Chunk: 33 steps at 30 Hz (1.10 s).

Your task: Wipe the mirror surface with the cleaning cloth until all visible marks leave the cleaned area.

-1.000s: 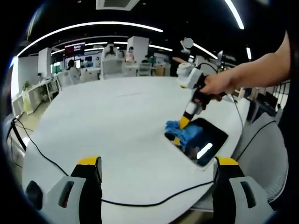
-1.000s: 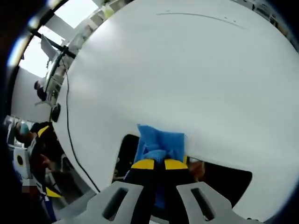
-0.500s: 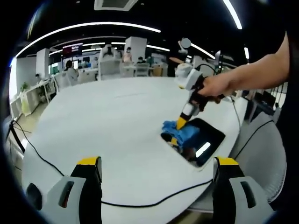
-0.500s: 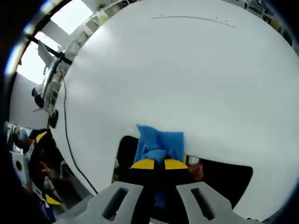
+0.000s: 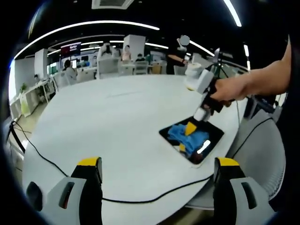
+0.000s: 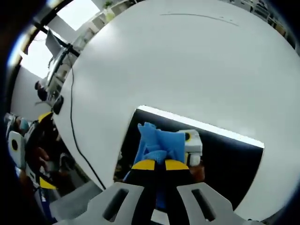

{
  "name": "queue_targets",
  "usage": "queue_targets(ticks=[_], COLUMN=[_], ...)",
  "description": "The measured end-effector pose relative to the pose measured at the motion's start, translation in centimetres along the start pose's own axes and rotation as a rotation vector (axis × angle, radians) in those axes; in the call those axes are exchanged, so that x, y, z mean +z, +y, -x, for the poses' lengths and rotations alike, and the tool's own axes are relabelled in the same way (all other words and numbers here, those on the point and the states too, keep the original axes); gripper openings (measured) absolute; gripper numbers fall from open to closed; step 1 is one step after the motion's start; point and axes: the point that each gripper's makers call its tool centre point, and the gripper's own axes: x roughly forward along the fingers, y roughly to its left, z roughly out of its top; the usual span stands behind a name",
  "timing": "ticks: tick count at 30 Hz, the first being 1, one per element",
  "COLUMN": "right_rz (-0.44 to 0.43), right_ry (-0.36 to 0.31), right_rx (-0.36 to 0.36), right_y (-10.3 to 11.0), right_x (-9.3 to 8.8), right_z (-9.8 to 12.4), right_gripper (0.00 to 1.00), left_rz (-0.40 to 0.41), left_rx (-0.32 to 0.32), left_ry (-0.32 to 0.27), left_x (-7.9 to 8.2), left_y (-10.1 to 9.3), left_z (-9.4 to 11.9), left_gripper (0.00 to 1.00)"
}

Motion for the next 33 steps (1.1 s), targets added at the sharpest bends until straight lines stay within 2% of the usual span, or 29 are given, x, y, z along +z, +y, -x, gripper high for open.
queue_targets(ticks=[12, 21, 27, 33], right_rz=[-0.011, -0.015, -0.015, -0.012], right_ry=[0.034, 0.072, 0.072, 0.074], right_rx=[0.038, 0.067, 0.075, 0.086], right_y=[1.2, 2.2, 2.6, 2.6], right_x=[-3.0, -5.6, -6.3, -6.2], right_z=[-0.4, -0.5, -0.2, -0.3], right_gripper=[0.0, 0.0, 0.0, 0.0], left_rz=[-0.002, -0.002, -0.005, -0.007], left_rx=[-0.005, -0.005, -0.012, -0.009], left_ry=[0.002, -0.008, -0.014, -0.007], left_x=[-0.5, -0.1, -0.1, -0.3], left_y=[-0.4, -0.5, -0.8, -0.5], left_z=[0.2, 0.0, -0.2, -0.2], left_gripper=[1.0, 1.0, 1.0, 1.0])
